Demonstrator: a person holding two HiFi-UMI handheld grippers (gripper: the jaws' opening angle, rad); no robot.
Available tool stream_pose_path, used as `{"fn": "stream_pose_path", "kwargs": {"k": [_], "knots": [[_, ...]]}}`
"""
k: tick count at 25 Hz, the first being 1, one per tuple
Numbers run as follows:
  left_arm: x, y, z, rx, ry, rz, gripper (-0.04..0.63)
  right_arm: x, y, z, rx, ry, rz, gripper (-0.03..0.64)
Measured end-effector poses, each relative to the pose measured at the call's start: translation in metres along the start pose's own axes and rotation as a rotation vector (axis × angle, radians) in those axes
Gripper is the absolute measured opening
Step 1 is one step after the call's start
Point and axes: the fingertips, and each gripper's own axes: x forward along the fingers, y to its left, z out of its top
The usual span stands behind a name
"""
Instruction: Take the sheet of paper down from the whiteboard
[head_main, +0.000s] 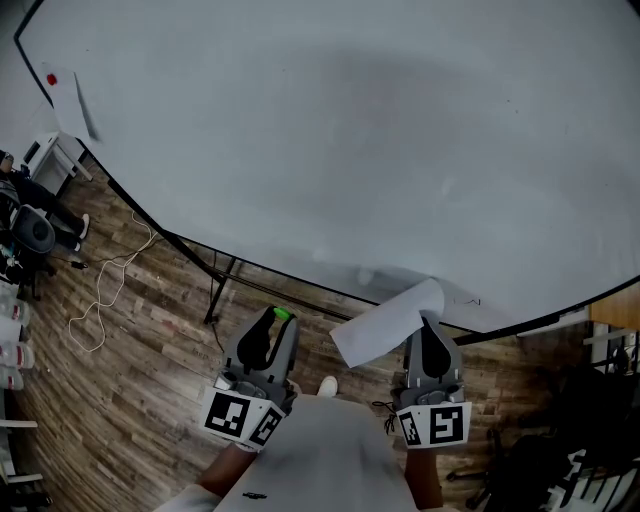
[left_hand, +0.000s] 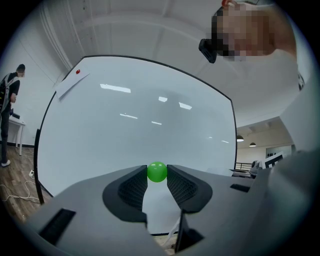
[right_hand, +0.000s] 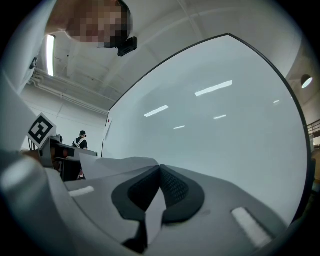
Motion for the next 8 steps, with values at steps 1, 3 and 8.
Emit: {"fn": "stream_pose_path", "kwargs": {"k": [1,3,8], "knots": [[0.0001,-0.0004,0.0002,0.000,0.000,-0.001,0.124,-0.0001,-0.0004,0.0003,0.000,-0.001,-0.001,0.010],[-0.0002,-0.0008,0.0005,0.001,0.000,-0.001,0.124,-0.0009,-0.0009,0.0006,-0.001,-0.002,-0.003,0.009],[-0.0028,-0.0038,0.0002,0.007,0.000,-0.009,0.123,-0.0044,-0.0012,0.0012,-0.004,0.000,-0.006,0.009]]}}
